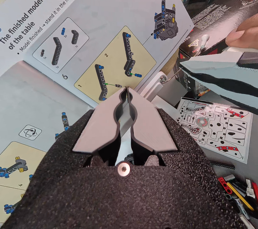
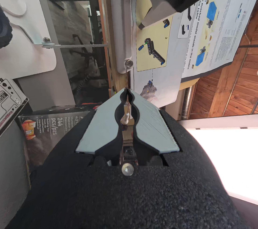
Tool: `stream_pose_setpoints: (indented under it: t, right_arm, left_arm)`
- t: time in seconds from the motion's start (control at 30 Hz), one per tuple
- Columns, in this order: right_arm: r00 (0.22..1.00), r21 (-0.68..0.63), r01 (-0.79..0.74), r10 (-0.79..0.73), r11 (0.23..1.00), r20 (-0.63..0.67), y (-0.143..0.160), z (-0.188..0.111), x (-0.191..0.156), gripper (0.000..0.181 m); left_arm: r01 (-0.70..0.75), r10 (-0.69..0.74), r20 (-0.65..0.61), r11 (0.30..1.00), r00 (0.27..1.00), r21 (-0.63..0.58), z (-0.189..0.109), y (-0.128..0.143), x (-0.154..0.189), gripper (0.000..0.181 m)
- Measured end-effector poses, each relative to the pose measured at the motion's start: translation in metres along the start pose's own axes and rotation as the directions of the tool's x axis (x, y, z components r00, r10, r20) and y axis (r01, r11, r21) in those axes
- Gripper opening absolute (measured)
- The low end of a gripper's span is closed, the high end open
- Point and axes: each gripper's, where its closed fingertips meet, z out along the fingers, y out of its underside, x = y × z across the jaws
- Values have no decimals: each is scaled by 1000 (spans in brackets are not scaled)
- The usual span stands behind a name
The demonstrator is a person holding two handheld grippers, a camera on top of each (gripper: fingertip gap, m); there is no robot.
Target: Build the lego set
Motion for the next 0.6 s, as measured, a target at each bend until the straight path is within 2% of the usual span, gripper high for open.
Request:
stream_pose_setpoints:
  t: [0.2,0.47,0.6]
  right_arm:
    - [996,-34,85,-86,996,-15,1,1,10,2]
    - [928,51,368,-364,928,-74,-18,17,32,6]
    - [962,36,272,-270,962,-44,-16,25,31,9]
  left_arm:
    - [13,-13,38,1000,999,9,1,-1,1,1]
    - [41,-41,1,999,999,21,-1,-1,2,1]
    - [68,-68,-18,997,998,32,1,-1,2,1]
